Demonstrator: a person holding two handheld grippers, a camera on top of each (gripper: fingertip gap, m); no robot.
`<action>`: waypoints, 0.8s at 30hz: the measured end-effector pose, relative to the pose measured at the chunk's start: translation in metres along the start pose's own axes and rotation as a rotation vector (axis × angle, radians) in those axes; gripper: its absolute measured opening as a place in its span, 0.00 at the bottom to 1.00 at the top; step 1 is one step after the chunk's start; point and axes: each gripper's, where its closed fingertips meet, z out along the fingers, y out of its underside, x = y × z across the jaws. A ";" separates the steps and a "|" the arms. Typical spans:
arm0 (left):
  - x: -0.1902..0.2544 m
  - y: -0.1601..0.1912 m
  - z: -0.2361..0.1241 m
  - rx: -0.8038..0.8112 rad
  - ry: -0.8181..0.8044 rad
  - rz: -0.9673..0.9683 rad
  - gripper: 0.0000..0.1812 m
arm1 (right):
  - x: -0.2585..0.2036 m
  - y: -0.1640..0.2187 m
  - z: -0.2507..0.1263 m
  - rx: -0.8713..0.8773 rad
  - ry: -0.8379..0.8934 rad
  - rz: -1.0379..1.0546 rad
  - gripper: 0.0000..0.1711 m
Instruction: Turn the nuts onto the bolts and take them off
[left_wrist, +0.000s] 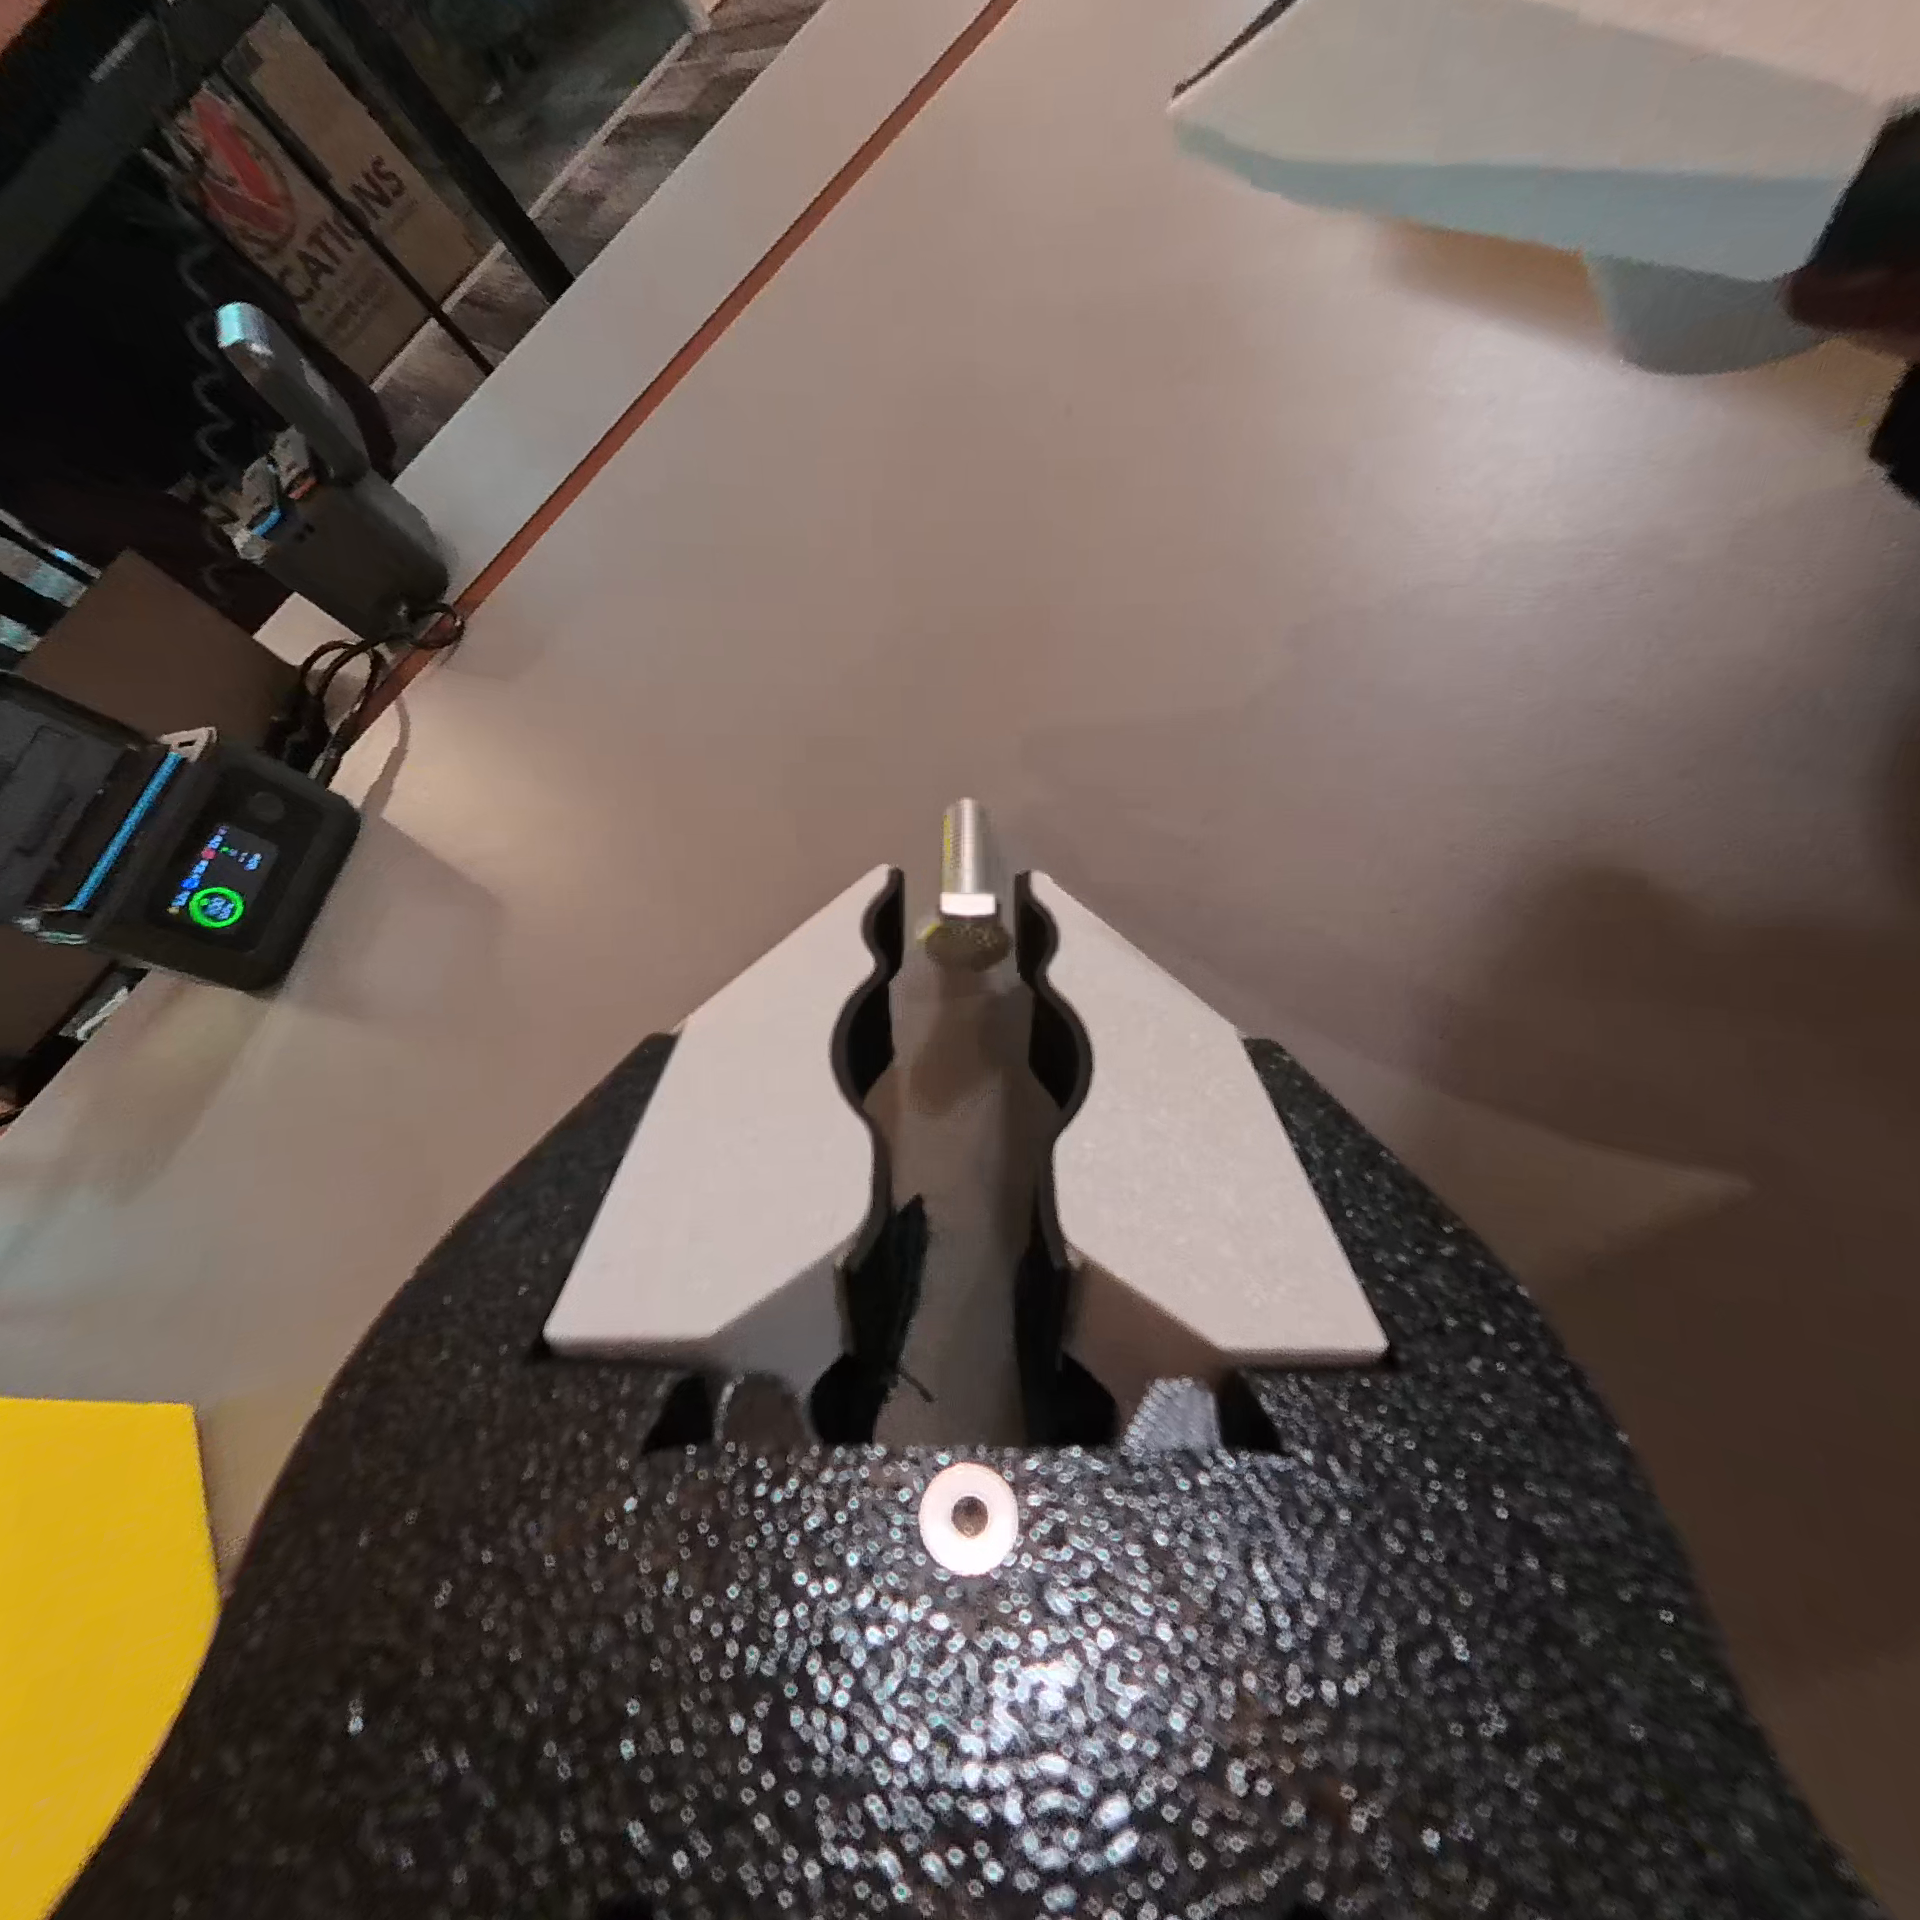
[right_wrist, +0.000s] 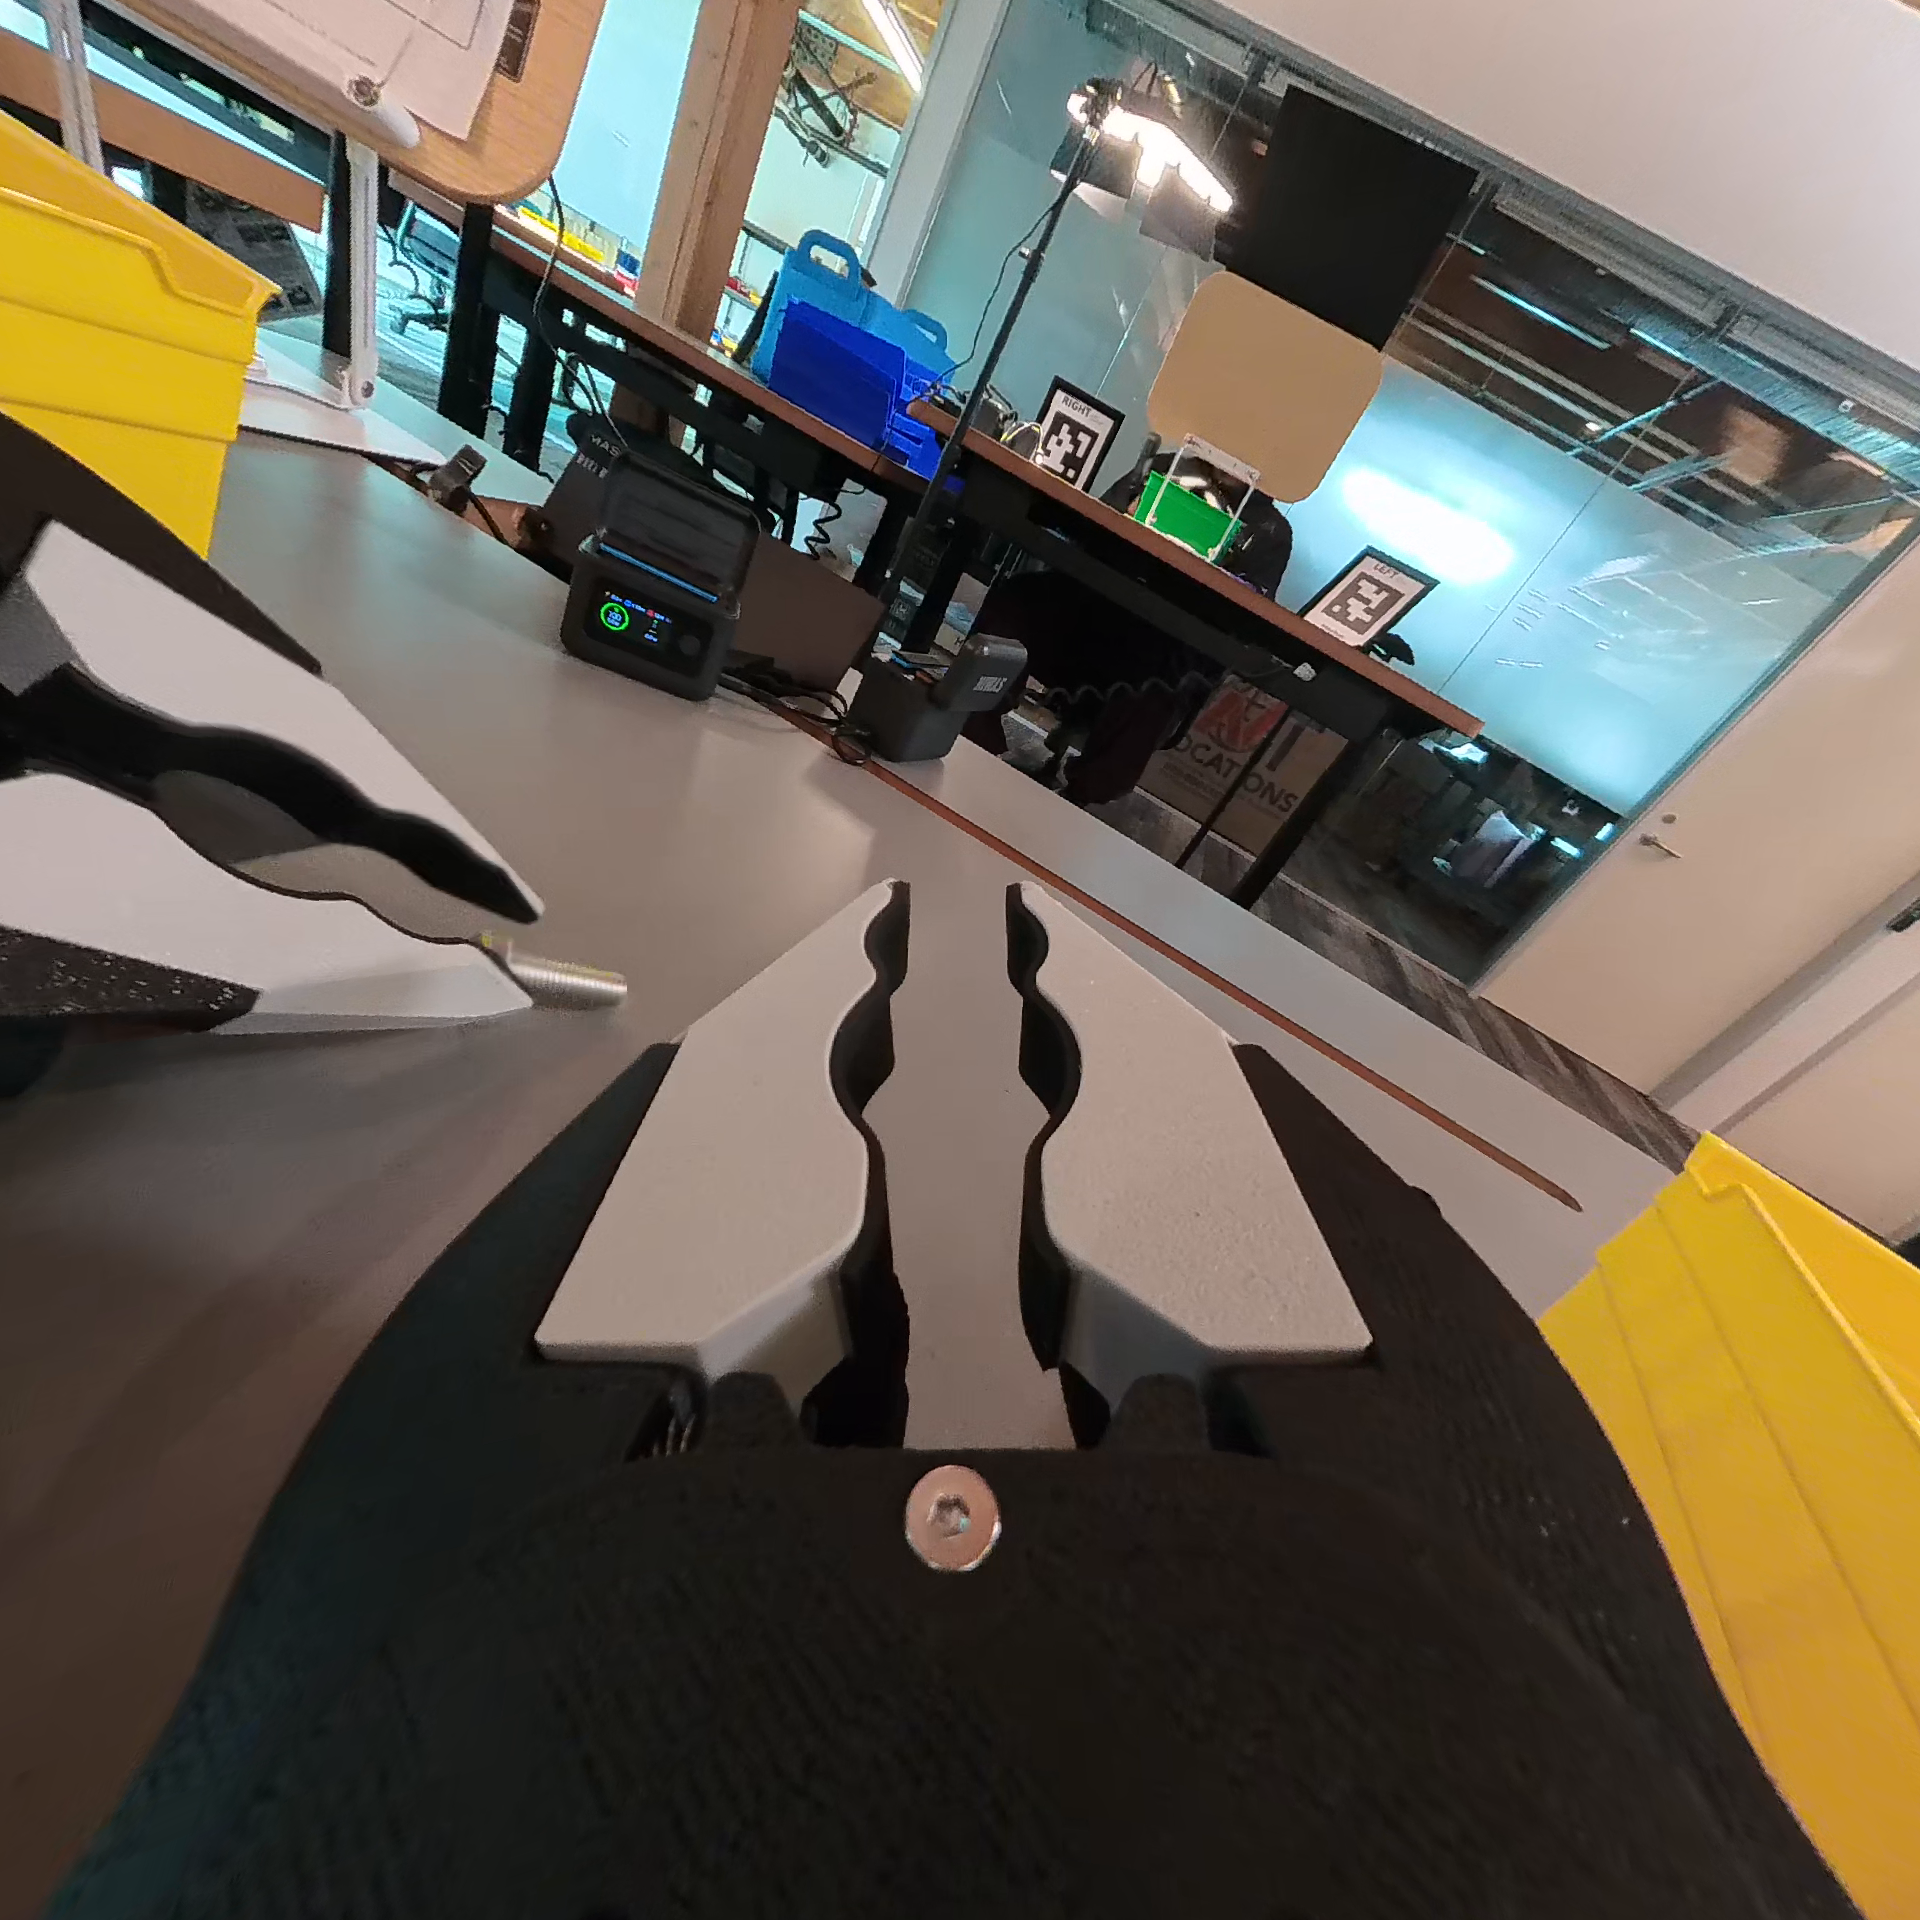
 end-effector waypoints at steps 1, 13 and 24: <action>-0.004 0.000 0.000 0.001 -0.027 -0.006 0.14 | 0.000 0.000 0.000 -0.001 -0.001 -0.002 0.10; -0.028 -0.023 -0.028 0.233 -0.092 -0.161 0.18 | -0.003 0.000 0.002 -0.004 -0.009 -0.012 0.09; -0.046 -0.025 -0.063 0.384 -0.129 -0.281 0.00 | -0.004 -0.001 0.001 0.001 -0.008 -0.026 0.09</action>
